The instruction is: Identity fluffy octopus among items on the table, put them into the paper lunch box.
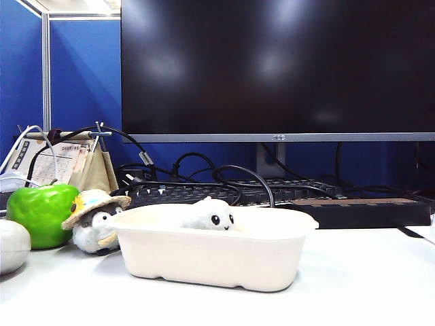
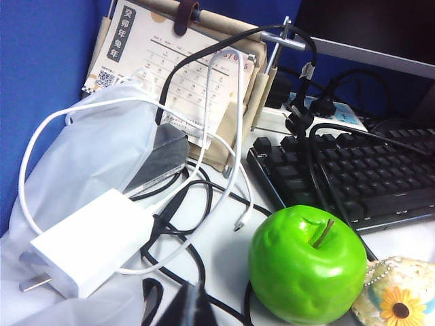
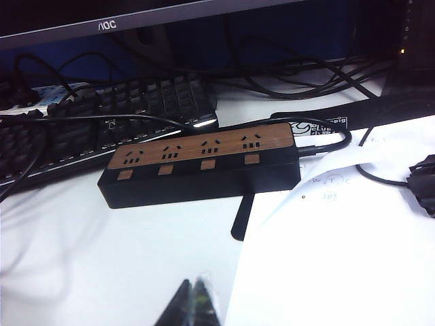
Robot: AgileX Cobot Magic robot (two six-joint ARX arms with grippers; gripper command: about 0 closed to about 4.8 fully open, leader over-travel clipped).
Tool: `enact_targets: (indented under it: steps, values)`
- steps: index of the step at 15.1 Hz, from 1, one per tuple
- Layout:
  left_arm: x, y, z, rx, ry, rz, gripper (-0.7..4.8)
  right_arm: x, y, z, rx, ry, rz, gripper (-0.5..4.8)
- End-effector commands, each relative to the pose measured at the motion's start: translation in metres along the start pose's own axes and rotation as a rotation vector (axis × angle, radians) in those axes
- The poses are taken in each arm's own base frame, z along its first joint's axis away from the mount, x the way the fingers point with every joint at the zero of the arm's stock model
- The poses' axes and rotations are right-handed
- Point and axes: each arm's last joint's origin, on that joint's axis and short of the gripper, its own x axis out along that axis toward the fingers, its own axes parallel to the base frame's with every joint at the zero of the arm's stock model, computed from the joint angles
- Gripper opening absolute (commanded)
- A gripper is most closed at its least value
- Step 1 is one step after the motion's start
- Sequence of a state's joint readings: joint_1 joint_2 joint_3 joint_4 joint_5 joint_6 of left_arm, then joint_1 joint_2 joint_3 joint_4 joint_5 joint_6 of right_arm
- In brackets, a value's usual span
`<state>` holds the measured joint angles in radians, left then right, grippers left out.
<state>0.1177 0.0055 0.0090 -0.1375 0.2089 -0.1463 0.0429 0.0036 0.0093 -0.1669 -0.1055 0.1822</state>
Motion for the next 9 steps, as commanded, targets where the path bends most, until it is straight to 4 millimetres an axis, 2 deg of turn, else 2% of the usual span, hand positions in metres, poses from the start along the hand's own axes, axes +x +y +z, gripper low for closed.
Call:
enact_targets:
  steps: [1,9]
  values:
    - [-0.0002,-0.0001,0.0005,0.009,-0.006,-0.004,-0.05,-0.0007,-0.0034,0.0022,0.002,-0.018,-0.034,-0.01]
    - [-0.0002,-0.0001,0.0005,0.009,-0.006,-0.004,-0.05,-0.0013,-0.0076,0.0029,0.009,-0.026,-0.079,-0.01]
